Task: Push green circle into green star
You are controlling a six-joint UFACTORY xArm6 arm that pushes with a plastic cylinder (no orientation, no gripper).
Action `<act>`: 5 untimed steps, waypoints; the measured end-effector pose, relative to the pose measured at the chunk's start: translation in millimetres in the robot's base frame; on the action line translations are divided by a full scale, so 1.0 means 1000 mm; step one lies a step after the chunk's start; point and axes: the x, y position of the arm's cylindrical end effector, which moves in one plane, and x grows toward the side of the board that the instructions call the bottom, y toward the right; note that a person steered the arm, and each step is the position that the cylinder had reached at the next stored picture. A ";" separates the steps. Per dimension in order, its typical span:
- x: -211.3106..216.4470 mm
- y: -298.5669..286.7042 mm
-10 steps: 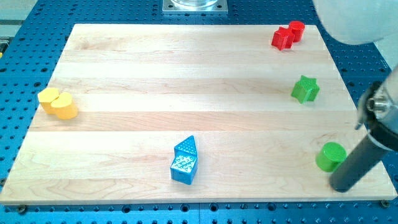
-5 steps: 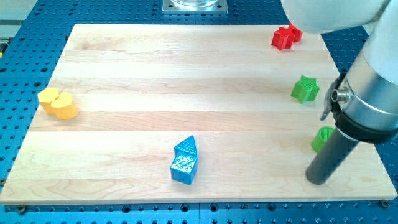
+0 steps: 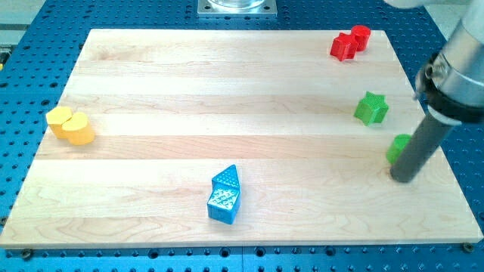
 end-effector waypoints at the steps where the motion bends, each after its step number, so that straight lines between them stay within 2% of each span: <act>1: -0.001 0.000; 2: -0.002 0.017; 3: -0.029 0.019; 5: -0.039 0.039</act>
